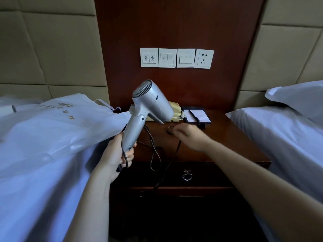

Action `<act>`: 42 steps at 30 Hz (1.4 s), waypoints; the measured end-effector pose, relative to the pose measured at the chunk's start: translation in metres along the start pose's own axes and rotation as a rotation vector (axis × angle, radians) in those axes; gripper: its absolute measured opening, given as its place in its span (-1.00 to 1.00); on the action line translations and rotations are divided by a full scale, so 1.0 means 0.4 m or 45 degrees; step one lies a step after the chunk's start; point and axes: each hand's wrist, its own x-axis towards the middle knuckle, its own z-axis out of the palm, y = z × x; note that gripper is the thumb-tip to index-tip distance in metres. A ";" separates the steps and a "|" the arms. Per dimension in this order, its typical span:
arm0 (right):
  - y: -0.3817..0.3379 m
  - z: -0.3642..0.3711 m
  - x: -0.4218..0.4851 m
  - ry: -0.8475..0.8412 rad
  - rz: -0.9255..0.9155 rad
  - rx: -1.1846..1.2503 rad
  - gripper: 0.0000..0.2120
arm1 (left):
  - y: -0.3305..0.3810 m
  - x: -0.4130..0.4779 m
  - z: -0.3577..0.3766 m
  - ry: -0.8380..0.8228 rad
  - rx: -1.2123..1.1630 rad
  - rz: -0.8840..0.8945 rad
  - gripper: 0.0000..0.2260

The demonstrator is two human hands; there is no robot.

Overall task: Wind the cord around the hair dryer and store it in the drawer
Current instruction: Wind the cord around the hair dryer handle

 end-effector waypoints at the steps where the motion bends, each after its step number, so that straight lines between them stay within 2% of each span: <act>1: -0.029 0.028 0.005 0.021 -0.012 0.083 -0.79 | 0.000 0.001 0.003 0.003 0.001 0.002 -0.65; 4: -0.116 0.083 0.020 -0.004 0.087 0.426 -0.73 | 0.001 0.003 0.005 0.000 -0.014 0.002 -0.65; 8: -0.183 0.099 0.028 -0.122 0.248 1.111 -0.71 | -0.001 0.003 -0.002 0.005 -0.053 -0.001 -0.66; 13: -0.183 0.109 0.020 -0.244 0.332 1.574 -0.72 | -0.001 0.000 -0.015 0.049 -0.101 -0.006 -0.66; 15: -0.177 0.104 0.023 -0.244 0.360 1.667 -0.79 | -0.001 -0.003 -0.015 0.046 -0.139 -0.021 -0.66; 17: -0.178 0.107 0.032 -0.228 0.342 1.643 -0.83 | 0.001 -0.009 -0.011 0.006 -0.175 -0.037 -0.67; 20: -0.204 0.115 0.052 -0.263 0.247 1.570 -0.71 | 0.007 -0.020 0.003 -0.092 -0.213 -0.059 -0.65; 22: -0.231 0.109 0.062 -0.308 0.180 1.659 -0.68 | 0.012 -0.026 0.010 -0.136 -0.241 -0.071 -0.63; 26: -0.246 0.091 0.069 -0.357 0.235 1.890 -0.61 | 0.015 -0.034 0.017 -0.185 -0.304 -0.104 -0.64; 31: -0.243 0.102 0.074 -0.378 0.293 1.928 -0.48 | 0.014 -0.028 0.016 -0.176 -0.301 -0.111 -0.65; 35: -0.206 0.109 0.064 -0.392 0.331 1.754 -0.34 | 0.016 -0.021 0.008 -0.068 -0.308 -0.079 -0.66; 39: -0.157 0.076 0.031 -0.481 0.286 1.439 -0.26 | 0.020 -0.021 0.016 0.206 -0.398 -0.040 -0.57; 42: -0.127 0.038 0.015 -0.470 0.354 1.252 -0.28 | 0.006 -0.014 0.022 0.409 -0.306 0.005 -0.51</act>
